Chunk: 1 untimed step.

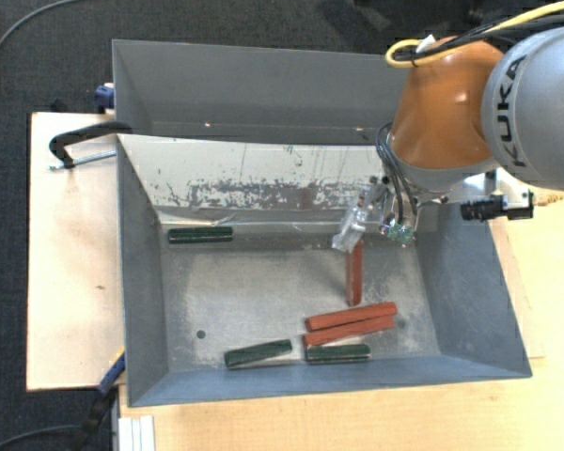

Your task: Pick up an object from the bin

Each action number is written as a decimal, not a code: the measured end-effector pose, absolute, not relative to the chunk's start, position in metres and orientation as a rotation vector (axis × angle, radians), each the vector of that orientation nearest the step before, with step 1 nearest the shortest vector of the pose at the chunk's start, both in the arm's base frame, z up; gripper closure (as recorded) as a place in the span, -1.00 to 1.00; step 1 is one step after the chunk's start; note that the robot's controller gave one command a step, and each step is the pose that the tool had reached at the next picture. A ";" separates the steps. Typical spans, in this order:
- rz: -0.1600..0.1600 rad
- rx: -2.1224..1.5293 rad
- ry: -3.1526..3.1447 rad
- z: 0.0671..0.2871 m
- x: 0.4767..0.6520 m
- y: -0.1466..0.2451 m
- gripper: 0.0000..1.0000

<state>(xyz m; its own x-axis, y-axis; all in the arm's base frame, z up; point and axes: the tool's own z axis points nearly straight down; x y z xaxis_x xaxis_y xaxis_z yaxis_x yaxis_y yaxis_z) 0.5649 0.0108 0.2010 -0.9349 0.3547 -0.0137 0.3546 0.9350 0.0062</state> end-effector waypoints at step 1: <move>0.002 0.566 3.086 0.196 0.563 0.011 -1.00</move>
Offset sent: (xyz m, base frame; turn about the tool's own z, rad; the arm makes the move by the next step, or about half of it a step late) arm 0.0000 0.0000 0.0000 0.0000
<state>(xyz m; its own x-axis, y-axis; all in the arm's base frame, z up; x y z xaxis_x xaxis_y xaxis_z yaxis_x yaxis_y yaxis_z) 0.5625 0.0111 0.1962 -0.9350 0.3547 -0.0043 0.3547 0.9350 0.0022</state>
